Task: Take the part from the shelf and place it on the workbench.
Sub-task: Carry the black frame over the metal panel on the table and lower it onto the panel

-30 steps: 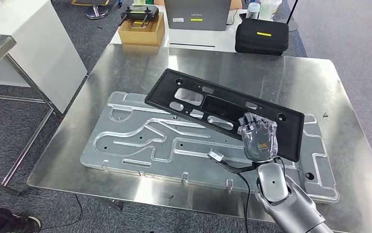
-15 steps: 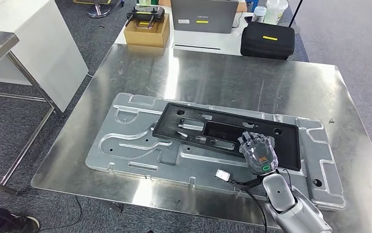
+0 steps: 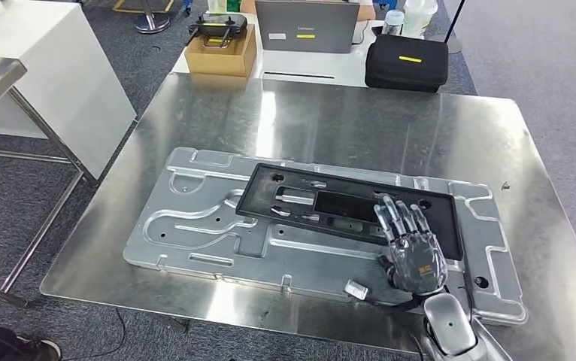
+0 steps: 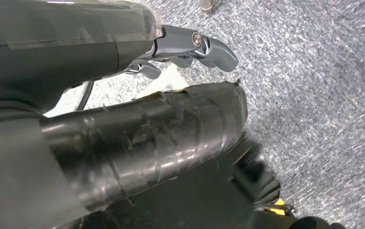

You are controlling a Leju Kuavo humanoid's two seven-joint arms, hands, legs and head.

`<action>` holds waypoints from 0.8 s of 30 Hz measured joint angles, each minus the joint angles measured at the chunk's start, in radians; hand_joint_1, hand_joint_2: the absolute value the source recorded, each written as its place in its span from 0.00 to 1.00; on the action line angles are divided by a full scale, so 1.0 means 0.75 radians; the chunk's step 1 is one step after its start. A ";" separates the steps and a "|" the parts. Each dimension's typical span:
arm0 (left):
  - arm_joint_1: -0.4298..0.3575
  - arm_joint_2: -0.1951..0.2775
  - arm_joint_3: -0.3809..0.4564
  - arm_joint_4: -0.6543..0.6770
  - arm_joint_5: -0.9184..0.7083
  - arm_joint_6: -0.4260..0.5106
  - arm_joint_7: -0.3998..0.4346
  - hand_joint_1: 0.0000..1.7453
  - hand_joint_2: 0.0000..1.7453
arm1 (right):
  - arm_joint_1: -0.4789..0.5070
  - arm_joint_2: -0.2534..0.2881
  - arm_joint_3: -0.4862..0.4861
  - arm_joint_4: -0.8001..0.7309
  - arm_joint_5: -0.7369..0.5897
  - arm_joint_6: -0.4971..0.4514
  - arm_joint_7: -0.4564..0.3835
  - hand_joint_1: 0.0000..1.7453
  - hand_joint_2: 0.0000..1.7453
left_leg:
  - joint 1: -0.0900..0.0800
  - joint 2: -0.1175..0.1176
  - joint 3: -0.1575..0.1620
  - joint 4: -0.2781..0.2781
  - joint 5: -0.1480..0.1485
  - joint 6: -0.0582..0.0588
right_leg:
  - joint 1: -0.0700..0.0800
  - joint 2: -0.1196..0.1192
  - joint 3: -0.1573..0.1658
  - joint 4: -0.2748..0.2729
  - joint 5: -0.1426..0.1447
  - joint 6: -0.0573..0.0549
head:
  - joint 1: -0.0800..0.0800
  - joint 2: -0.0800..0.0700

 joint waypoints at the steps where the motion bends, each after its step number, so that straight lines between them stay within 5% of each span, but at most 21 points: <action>1: 0.000 0.000 0.000 0.000 0.004 0.002 -0.002 0.00 0.00 | 0.041 -0.002 -0.019 -0.048 -0.003 -0.002 -0.024 0.00 0.00 | -0.001 -0.001 0.023 -0.049 0.011 0.005 | 0.002 0.001 -0.001 0.002 -0.001 0.007 | 0.000 0.000; 4: 0.006 0.002 0.001 0.000 0.015 0.011 -0.009 0.00 0.00 | 0.164 -0.006 -0.078 -0.207 -0.007 -0.004 -0.089 0.00 0.00 | -0.007 -0.001 0.032 -0.076 0.016 0.029 | -0.001 0.002 -0.002 -0.001 0.002 0.033 | 0.001 0.000; 6: 0.009 0.003 0.001 0.000 0.021 0.016 -0.011 0.00 0.00 | 0.229 -0.006 -0.119 -0.302 -0.008 -0.004 -0.121 0.00 0.00 | -0.005 0.001 0.035 -0.088 0.027 0.048 | -0.005 0.002 -0.018 0.037 -0.030 0.046 | 0.001 0.000; 9: 0.011 0.003 0.001 0.000 0.027 0.024 -0.011 0.00 0.00 | 0.321 -0.004 -0.182 -0.440 -0.010 -0.004 -0.187 0.00 0.00 | -0.006 0.003 0.034 -0.094 0.032 0.062 | -0.007 0.003 -0.121 0.266 -0.157 0.055 | 0.002 0.000; 11: 0.016 0.003 0.003 0.000 0.031 0.036 -0.009 0.00 0.00 | 0.387 0.009 -0.222 -0.542 -0.024 -0.004 -0.249 0.00 0.00 | -0.010 0.003 0.033 -0.091 0.030 0.064 | -0.007 0.003 -0.165 0.367 -0.184 0.057 | 0.002 0.000; 12: 0.018 0.003 0.004 0.000 0.035 0.044 -0.009 0.00 0.00 | 0.419 0.028 -0.249 -0.603 -0.053 -0.004 -0.306 0.00 0.00 | -0.011 0.002 0.034 -0.088 0.028 0.063 | -0.007 0.003 -0.152 0.346 -0.160 0.055 | 0.002 0.000; 15: 0.024 0.003 0.009 0.000 0.046 0.072 -0.009 0.00 0.00 | 0.490 0.168 -0.380 -0.778 -0.309 -0.004 -0.650 0.00 0.00 | -0.014 0.001 0.037 -0.079 0.018 0.053 | -0.002 0.002 -0.024 0.095 -0.048 0.039 | 0.002 0.000; 18: 0.032 0.003 0.012 0.000 0.054 0.105 -0.006 0.00 0.00 | 0.538 0.371 -0.526 -0.897 -0.666 -0.004 -0.934 0.00 0.00 | -0.018 0.000 0.039 -0.079 0.013 0.032 | 0.011 0.004 0.018 0.007 -0.031 0.022 | 0.001 0.000; 21: 0.036 0.003 0.016 0.000 0.059 0.123 -0.004 0.00 0.00 | 0.569 0.511 -0.601 -0.963 -0.806 -0.003 -0.980 0.00 0.00 | -0.015 0.001 0.037 -0.060 -0.010 0.008 | 0.004 0.006 0.024 -0.008 -0.023 -0.002 | 0.000 0.000; 24: 0.038 0.004 0.020 0.000 0.064 0.137 -0.001 0.00 0.00 | 0.588 0.587 -0.636 -0.987 -0.888 -0.002 -0.987 0.00 0.00 | -0.010 0.002 -0.053 0.144 -0.133 -0.006 | 0.002 0.002 0.026 -0.016 -0.016 -0.020 | -0.003 0.000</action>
